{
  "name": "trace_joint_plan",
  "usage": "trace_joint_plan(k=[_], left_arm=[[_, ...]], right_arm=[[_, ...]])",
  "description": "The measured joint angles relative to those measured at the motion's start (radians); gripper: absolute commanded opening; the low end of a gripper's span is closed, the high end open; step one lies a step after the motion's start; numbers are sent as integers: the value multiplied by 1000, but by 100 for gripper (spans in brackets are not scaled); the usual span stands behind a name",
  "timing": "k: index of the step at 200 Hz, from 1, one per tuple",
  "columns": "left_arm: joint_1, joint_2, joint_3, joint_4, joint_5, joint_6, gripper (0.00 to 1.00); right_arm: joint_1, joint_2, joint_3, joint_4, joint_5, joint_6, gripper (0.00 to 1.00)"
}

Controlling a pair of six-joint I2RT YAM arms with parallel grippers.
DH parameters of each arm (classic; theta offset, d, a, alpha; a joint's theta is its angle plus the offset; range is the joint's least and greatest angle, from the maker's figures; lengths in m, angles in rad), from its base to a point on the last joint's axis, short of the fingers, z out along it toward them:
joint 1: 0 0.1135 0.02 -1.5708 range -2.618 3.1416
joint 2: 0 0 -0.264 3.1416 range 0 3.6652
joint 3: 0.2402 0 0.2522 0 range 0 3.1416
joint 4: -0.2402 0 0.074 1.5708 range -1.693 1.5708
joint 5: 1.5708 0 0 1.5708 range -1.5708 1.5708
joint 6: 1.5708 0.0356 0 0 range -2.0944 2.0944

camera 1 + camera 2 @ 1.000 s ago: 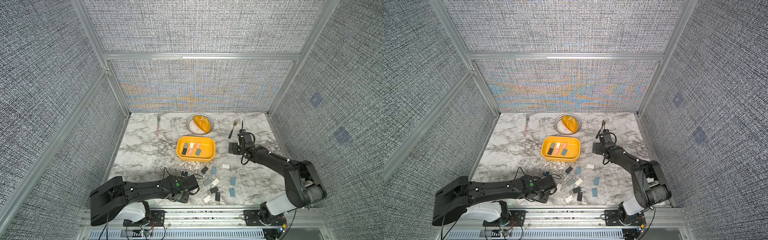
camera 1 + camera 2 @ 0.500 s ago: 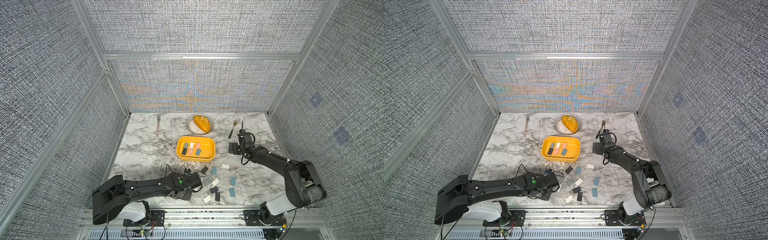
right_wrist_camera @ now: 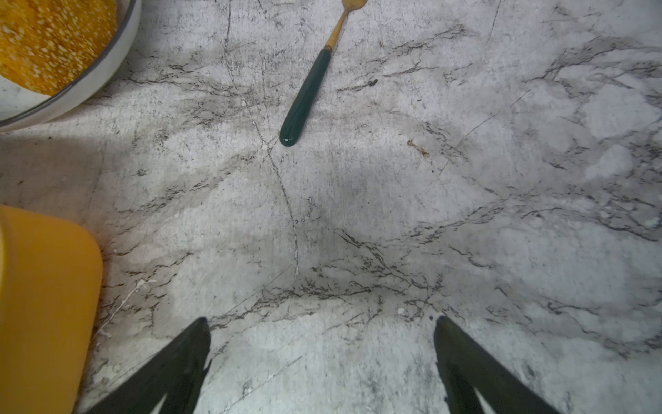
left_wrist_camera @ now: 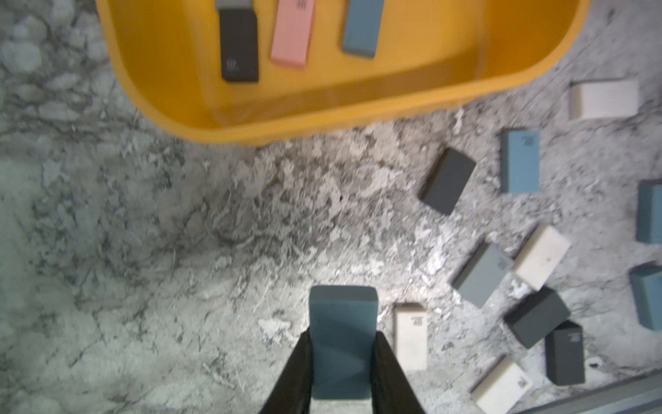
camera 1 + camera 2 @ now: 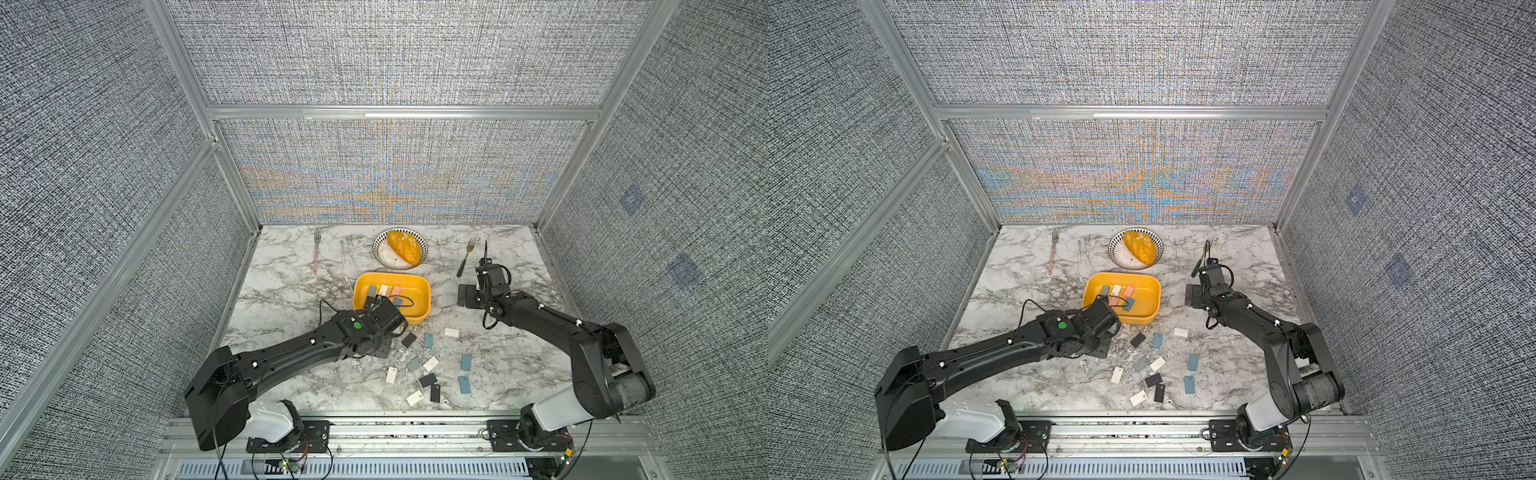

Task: Put the eraser in the storage box
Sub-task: Pick up the eraser from the center of the board, then place the eraser in the storage box.

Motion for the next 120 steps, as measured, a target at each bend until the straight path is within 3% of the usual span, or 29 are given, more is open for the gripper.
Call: trace_joint_plan(k=[71, 120], left_arm=[[135, 293, 298, 103, 99, 197, 28], [155, 453, 449, 117, 154, 261, 27]], right_arm=[[0, -24, -6, -6, 12, 0, 98], [-1, -30, -12, -7, 18, 0, 98]])
